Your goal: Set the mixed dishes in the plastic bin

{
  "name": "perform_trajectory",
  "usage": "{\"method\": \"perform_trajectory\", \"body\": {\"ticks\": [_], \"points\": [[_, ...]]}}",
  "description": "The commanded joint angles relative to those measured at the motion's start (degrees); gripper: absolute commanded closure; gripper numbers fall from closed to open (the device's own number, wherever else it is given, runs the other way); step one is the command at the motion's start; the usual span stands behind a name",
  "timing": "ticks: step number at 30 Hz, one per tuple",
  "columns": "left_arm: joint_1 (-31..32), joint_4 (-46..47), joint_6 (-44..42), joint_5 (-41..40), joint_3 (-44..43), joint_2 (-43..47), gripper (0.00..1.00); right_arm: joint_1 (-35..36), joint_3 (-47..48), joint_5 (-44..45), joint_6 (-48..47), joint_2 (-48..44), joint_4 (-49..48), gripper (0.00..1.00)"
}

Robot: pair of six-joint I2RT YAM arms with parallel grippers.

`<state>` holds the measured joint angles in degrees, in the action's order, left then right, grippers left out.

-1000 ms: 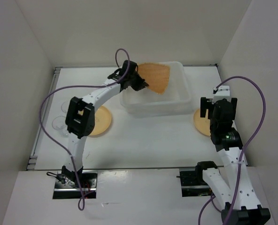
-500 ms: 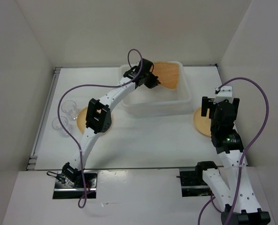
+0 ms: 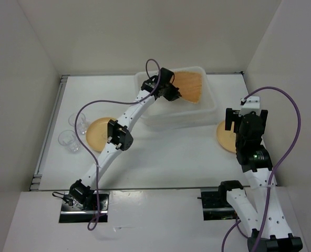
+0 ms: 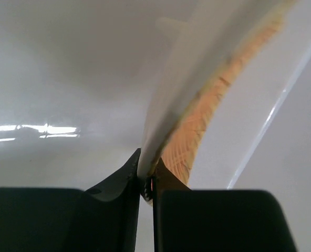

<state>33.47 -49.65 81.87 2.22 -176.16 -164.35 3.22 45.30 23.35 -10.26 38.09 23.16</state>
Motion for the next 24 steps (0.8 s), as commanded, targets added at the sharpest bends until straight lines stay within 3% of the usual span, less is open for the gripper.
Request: {"method": "perform_trajectory", "body": {"ticks": [1,5,9,15,18,24], "points": [[0.7,-3.3,1.3,0.0,-3.4,0.2,0.86,0.4,-0.5,1.1,0.8,-0.6,-3.2,0.01],[0.7,-4.7,0.6,-0.3,-3.4,0.2,0.83,0.4,-0.5,1.1,0.8,-0.6,-3.2,0.01],[1.2,-5.2,0.0,-0.3,-3.4,-0.4,0.67,0.4,-0.5,1.1,0.8,-0.6,-3.2,0.01],[1.8,-5.9,-1.8,-2.4,-3.4,0.3,0.32,0.4,-0.5,1.1,0.8,-0.6,-3.2,0.01],[1.8,-8.1,-4.5,-6.3,-3.4,2.8,0.17,0.9,-0.5,1.1,0.8,-0.6,-3.2,0.01],[1.2,-10.8,-19.6,-19.8,-3.4,13.8,0.04,0.9,-0.6,-1.6,1.5,3.9,-1.7,0.01]]}}
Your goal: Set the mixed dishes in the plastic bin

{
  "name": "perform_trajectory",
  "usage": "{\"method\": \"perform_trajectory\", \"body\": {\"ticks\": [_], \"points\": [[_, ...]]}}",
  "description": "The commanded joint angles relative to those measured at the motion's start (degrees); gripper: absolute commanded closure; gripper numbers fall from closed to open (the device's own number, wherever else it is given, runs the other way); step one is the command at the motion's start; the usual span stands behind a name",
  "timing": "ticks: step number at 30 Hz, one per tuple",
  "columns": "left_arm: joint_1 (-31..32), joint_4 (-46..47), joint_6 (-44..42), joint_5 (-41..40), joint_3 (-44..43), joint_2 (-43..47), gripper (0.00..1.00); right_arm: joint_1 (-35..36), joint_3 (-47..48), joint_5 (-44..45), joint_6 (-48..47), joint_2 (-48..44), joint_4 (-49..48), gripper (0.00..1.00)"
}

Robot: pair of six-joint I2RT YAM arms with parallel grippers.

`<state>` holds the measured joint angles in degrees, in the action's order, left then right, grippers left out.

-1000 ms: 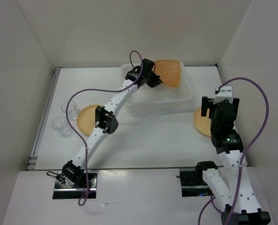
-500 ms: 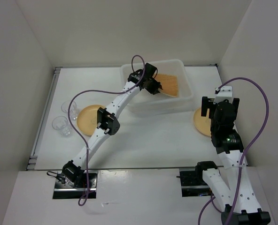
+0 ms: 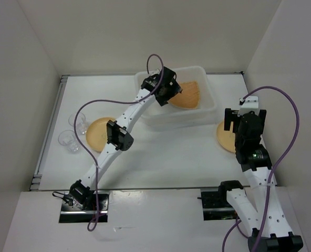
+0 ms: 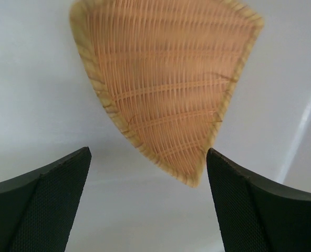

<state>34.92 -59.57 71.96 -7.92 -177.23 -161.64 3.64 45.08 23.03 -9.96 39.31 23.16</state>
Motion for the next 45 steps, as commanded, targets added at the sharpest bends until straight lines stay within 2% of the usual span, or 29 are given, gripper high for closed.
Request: {"method": "perform_trajectory", "body": {"ticks": [1,4,5,7,9,12,15,17,19,21,22,23,24,25,26,29,34,37,39,45], "points": [[-0.3,-1.6,-12.3,-11.4,-2.3,14.0,0.03,0.5,1.2,-3.0,0.6,4.3,-0.5,0.01],[-0.3,-6.9,-21.3,-16.5,-2.3,18.7,0.0,-0.4,4.1,-7.5,0.6,10.3,1.0,0.01],[-0.3,-9.9,-25.9,-17.1,-2.3,19.3,0.0,-0.9,6.0,-11.0,0.0,15.0,4.8,0.01],[-0.9,-15.1,-27.9,-18.2,-2.3,20.0,0.0,-2.5,13.3,-15.4,0.6,19.9,8.8,0.01],[-2.3,-15.1,-32.0,-16.8,4.1,23.4,0.0,-4.8,19.0,-21.5,1.2,24.0,13.3,0.01],[-2.8,-15.1,-29.4,-18.9,13.7,29.4,0.0,-9.3,32.7,-22.1,1.2,31.6,17.1,0.01],[-3.4,-15.1,-30.8,-18.1,15.2,32.0,0.0,-13.8,39.2,-22.7,-2.1,40.0,26.2,0.01],[-3.5,-14.6,-31.6,-17.4,17.9,34.9,0.0,-14.4,37.5,-22.7,-5.6,42.3,30.8,0.01],[-3.5,-12.6,-32.2,-17.4,23.6,38.1,0.0,-16.4,30.4,-18.9,-9.7,42.3,28.3,0.01],[-2.9,-5.6,-34.6,-12.4,43.5,48.1,0.0,-20.5,25.2,-21.0,-13.1,41.5,26.1,0.01],[-2.9,7.4,-36.5,-9.2,53.6,53.7,0.0,-22.6,24.0,-22.6,-13.1,41.5,24.4,0.01],[-3.6,14.7,-36.5,-3.5,74.2,65.8,0.0,-26.0,22.3,-23.2,-13.7,40.9,23.8,0.01],[-5.2,24.8,-36.0,-1.5,82.3,71.3,0.0,-27.4,21.5,-24.2,-14.3,40.9,23.8,0.01],[-6.1,27.1,-34.5,-0.4,88.1,78.6,0.0,-28.8,20.1,-25.6,-14.3,40.4,23.3,0.01],[-7.3,27.1,-34.4,0.7,91.5,80.3,0.0,-28.9,19.2,-25.6,-14.3,40.4,23.2,0.01],[-9.8,21.3,-36.0,0.7,94.3,81.0,0.0,-31.0,16.3,-24.8,-14.8,39.8,19.0,0.01],[-12.1,21.9,-37.1,1.2,98.8,82.9,0.0,-34.2,11.6,-22.4,-19.3,43.7,11.0,0.01],[-12.2,22.4,-35.8,2.6,99.4,83.4,0.0,-34.8,11.6,-25.1,-21.1,46.4,10.4,0.01],[-12.2,22.4,-35.1,3.1,100.0,83.4,0.0,-36.2,11.6,-30.8,-23.0,47.1,11.6,0.01],[-13.4,22.4,-33.1,7.1,102.7,83.4,0.0,-37.2,11.6,-34.8,-22.4,54.4,8.7,0.01]]}}
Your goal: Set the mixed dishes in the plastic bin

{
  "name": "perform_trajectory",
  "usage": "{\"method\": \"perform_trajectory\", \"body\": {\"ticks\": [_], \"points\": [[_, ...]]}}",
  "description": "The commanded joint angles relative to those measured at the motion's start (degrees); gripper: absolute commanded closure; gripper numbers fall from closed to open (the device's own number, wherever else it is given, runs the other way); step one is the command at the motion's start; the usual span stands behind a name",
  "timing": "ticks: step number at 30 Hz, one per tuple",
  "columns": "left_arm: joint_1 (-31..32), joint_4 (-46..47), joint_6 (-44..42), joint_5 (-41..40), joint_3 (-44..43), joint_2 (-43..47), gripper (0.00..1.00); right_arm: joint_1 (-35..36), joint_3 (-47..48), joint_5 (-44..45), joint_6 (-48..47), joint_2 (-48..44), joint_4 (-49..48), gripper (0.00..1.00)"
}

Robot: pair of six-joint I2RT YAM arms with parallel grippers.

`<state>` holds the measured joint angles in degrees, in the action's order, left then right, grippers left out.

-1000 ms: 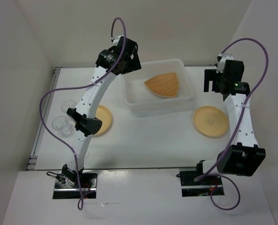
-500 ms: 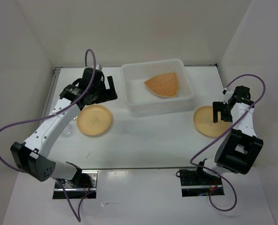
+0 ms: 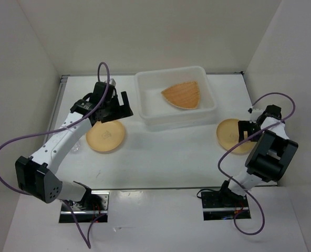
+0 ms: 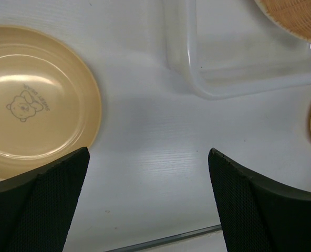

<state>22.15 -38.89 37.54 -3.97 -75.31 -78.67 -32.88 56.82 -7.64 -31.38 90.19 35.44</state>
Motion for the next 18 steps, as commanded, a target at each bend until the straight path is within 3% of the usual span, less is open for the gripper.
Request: {"method": "perform_trajectory", "body": {"ticks": [1,3,6,7,12,14,18], "points": [[-0.6,1.7,2.0,3.2,0.8,0.5,0.0,-0.7,-0.1,-4.7,-0.2,4.6,-4.1,0.01],[-0.6,1.7,2.0,3.2,1.4,0.5,0.0,-2.2,2.0,-6.7,1.1,9.5,-3.4,0.01],[-0.6,1.2,2.0,3.2,1.4,-0.3,0.0,-7.8,7.5,-11.1,1.8,17.2,-0.3,0.13],[-0.6,1.2,2.0,3.2,1.4,-0.3,0.0,-8.9,8.9,-12.1,1.8,18.9,0.8,0.23],[-0.6,1.2,3.9,3.2,0.9,-2.0,0.0,-10.4,10.9,-13.1,0.7,22.5,2.2,0.51],[-0.6,1.2,4.6,3.7,0.9,-2.0,0.0,-10.4,10.9,-12.6,0.7,22.5,2.2,0.72],[-0.6,1.7,5.8,4.2,1.9,-2.0,0.0,-10.4,10.9,-11.3,0.7,23.5,1.6,0.98]]}}
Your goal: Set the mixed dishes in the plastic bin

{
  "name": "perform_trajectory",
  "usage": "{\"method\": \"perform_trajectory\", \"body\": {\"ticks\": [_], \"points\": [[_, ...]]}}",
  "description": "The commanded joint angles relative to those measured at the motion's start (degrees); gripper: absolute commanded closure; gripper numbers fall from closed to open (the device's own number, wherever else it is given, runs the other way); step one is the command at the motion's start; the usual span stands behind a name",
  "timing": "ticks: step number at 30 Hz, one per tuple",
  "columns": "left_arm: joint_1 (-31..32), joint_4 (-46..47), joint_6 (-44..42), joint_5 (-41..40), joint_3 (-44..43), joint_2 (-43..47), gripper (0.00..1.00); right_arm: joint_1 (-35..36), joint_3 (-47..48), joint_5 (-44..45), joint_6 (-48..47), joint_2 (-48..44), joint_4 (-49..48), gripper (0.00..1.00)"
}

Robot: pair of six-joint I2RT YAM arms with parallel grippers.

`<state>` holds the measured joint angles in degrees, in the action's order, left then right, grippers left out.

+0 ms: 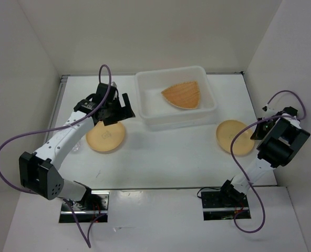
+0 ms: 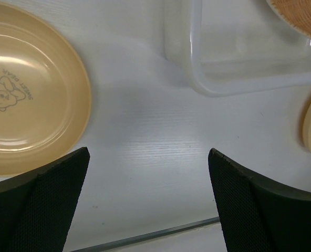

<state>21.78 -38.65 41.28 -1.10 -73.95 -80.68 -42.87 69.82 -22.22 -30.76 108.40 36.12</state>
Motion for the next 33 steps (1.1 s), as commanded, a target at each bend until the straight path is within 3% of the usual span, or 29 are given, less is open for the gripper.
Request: {"method": "perform_trajectory", "body": {"ticks": [1,5,8,16,23,24,27,33], "points": [[-0.2,1.5,2.6,1.4,1.1,0.0,0.0,-0.5,-2.1,3.2,0.1,5.3,1.6,1.0],[-0.2,1.5,2.6,0.8,3.5,2.0,0.0,0.1,-1.1,3.8,1.4,2.6,2.9,1.0],[-0.2,1.5,3.1,0.3,5.7,4.5,0.0,0.1,1.1,3.0,3.3,-4.5,5.1,1.0],[-0.8,2.1,6.0,-0.4,11.6,9.4,0.0,1.3,24.5,-3.5,2.1,-12.4,17.8,1.0],[-0.8,1.9,6.0,-1.6,12.8,12.3,0.0,9.0,58.8,-15.0,5.5,-4.1,31.2,1.0],[-0.8,1.9,6.0,-2.2,12.8,12.9,0.0,12.5,67.7,-15.6,6.3,-0.2,34.0,1.0],[-0.8,1.4,7.4,-2.8,14.7,15.5,0.0,22.0,84.8,-13.7,8.6,8.8,38.1,1.0],[-1.3,-1.5,9.3,-4.5,14.7,18.6,0.0,36.7,100.3,-4.8,8.6,21.4,38.0,1.0]]}}
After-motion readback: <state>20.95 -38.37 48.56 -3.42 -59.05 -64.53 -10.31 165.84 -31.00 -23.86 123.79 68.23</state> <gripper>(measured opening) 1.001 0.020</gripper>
